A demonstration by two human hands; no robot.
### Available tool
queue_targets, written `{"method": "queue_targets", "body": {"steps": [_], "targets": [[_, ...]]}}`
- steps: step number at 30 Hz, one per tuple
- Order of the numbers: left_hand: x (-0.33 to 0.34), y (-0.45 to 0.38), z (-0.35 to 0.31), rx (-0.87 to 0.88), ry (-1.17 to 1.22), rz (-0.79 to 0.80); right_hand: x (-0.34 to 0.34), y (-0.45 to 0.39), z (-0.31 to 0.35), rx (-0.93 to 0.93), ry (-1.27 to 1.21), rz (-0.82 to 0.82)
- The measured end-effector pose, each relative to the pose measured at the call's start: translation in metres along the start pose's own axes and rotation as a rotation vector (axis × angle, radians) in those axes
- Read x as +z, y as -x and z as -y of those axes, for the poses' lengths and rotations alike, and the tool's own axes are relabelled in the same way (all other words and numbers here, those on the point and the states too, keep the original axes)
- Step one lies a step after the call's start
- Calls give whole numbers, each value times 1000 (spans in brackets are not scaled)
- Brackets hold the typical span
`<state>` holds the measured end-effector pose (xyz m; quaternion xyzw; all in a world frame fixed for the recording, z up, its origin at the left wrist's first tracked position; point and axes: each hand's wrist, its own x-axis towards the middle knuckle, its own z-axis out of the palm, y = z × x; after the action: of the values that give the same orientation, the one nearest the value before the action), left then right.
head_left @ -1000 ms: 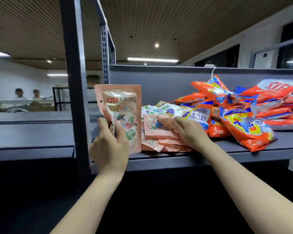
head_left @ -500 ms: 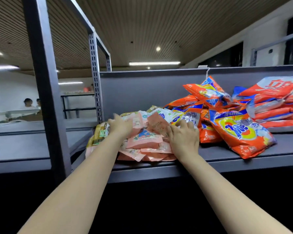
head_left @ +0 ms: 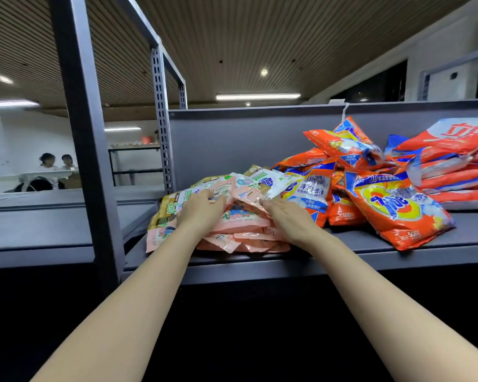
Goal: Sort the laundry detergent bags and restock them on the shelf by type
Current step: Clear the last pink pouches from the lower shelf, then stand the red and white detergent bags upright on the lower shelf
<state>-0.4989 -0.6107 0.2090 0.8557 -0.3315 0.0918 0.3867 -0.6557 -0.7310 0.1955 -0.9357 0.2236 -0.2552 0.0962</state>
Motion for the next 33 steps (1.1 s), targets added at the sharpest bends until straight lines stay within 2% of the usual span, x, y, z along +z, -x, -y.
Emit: {"method": "queue_targets", "body": {"steps": [3,6,12,17,27,33], "targets": [[-1,7,-1,-20,-18,-28,-6,12,-1,51,-174,-56],[-3,17,-2,-20,2,-17,-14,23,-1,52,-210,-76],[-12,42,-4,12,-75,-33,-31,43,-3,74,-177,-10],[-23,73,-15,76,-193,-45,-45,59,-6,133,-91,-21],[-49,125,-27,244,-333,205,-73,109,14,209,48,111],[-67,158,-15,316,-315,200,-75,147,35,222,30,62]]}}
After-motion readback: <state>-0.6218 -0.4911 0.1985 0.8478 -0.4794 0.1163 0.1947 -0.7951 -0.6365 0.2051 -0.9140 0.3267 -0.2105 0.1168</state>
